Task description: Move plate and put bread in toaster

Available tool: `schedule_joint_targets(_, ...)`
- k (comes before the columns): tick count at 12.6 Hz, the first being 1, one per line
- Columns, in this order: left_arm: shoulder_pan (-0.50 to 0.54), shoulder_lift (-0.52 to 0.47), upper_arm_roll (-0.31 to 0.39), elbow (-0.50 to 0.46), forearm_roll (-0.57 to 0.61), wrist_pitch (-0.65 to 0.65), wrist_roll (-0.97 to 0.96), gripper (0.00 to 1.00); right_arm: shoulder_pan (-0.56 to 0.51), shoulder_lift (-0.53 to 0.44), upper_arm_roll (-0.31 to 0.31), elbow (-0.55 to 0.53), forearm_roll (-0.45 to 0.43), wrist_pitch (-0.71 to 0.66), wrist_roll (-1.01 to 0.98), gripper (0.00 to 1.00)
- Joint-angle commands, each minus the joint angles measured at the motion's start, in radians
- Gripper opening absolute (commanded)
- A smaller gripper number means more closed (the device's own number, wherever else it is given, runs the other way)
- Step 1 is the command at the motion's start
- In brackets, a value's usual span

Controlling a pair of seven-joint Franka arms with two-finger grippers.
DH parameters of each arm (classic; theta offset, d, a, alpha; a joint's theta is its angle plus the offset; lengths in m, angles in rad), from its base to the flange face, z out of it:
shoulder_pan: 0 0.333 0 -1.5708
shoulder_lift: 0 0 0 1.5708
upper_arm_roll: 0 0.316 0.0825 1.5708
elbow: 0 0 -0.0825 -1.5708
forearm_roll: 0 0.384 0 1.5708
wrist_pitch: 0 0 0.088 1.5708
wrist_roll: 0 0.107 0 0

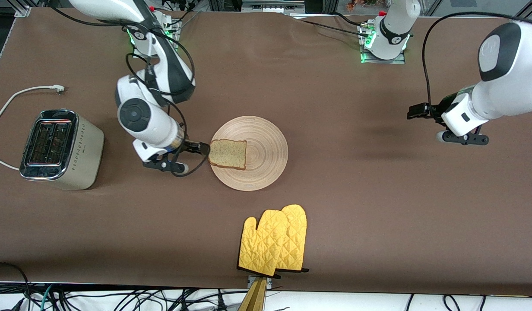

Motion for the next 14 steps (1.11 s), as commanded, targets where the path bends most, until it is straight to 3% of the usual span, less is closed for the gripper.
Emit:
schedule_joint_targets(1, -0.034, 0.006, 0.001, 0.098, 0.067, -0.107, -0.118, 1.0, 0.04, 0.053, -0.01, -0.002, 0.012, 0.071, 0.04, 1.0)
schedule_joint_targets(5, -0.052, 0.007, 0.026, 0.23, 0.07, -0.201, -0.246, 1.0, 0.051, 0.098, -0.01, 0.0, 0.01, 0.091, 0.041, 1.0)
schedule_joint_targets(8, -0.066, 0.027, 0.055, 0.356, 0.096, -0.252, -0.226, 1.0, 0.063, 0.109, -0.01, -0.002, 0.01, 0.095, 0.04, 1.0)
schedule_joint_targets(14, -0.077, 0.038, 0.047, 0.385, 0.107, -0.305, -0.238, 1.0, 0.077, 0.136, -0.01, 0.002, 0.01, 0.098, 0.04, 1.0)
